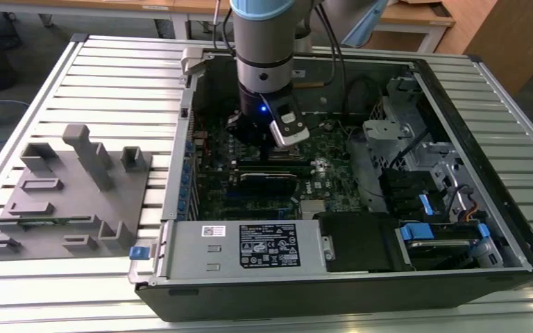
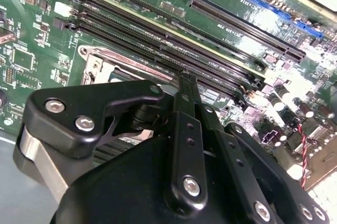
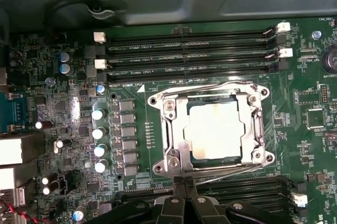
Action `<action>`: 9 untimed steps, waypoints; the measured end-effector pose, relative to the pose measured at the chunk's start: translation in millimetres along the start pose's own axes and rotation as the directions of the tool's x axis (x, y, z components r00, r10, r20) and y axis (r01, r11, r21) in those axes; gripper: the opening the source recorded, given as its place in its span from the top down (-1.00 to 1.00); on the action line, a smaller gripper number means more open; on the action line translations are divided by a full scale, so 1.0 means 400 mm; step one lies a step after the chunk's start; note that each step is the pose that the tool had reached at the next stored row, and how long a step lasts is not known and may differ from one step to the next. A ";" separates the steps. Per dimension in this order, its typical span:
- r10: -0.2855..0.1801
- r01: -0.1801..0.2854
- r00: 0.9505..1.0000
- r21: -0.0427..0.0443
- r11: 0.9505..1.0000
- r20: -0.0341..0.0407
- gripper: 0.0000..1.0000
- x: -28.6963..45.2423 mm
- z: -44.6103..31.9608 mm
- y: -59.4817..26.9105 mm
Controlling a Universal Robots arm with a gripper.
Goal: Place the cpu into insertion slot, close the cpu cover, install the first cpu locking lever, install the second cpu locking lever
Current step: 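Install the second cpu locking lever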
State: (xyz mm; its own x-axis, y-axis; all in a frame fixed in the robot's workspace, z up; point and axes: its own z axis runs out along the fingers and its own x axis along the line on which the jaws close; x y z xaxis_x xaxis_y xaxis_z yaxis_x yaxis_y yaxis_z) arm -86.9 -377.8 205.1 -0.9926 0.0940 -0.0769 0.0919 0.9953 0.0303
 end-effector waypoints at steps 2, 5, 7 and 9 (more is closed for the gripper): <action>0.000 0.000 1.000 -0.001 1.000 0.003 0.79 0.004 0.001 0.001; 0.000 0.000 1.000 -0.002 1.000 0.008 0.79 0.009 0.002 0.003; 0.000 0.000 1.000 -0.003 1.000 0.011 0.79 0.013 0.002 0.004; 0.000 0.000 1.000 -0.005 1.000 0.015 0.79 0.018 0.004 0.005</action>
State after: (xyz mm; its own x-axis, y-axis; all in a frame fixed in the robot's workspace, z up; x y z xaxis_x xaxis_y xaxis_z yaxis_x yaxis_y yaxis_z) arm -93.8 -375.2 203.1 -0.9913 0.0946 -0.0916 0.0918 0.9952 0.0353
